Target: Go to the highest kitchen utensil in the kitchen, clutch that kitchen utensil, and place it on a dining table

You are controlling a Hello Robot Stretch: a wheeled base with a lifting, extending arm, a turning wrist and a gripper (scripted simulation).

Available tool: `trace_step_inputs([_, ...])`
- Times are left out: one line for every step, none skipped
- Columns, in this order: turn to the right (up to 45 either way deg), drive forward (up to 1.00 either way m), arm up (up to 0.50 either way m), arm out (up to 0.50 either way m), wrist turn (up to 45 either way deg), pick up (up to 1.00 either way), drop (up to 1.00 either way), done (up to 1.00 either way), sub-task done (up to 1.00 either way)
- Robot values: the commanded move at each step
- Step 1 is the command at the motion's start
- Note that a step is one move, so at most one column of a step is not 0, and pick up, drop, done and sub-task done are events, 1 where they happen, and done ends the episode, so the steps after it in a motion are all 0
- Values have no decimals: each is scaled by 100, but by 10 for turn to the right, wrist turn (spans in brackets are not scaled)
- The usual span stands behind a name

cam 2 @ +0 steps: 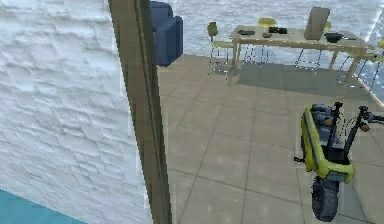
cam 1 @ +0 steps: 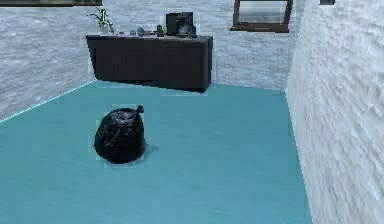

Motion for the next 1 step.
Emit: trace_step_inputs([120, 0, 0, 0, 0, 0, 0, 0, 0])
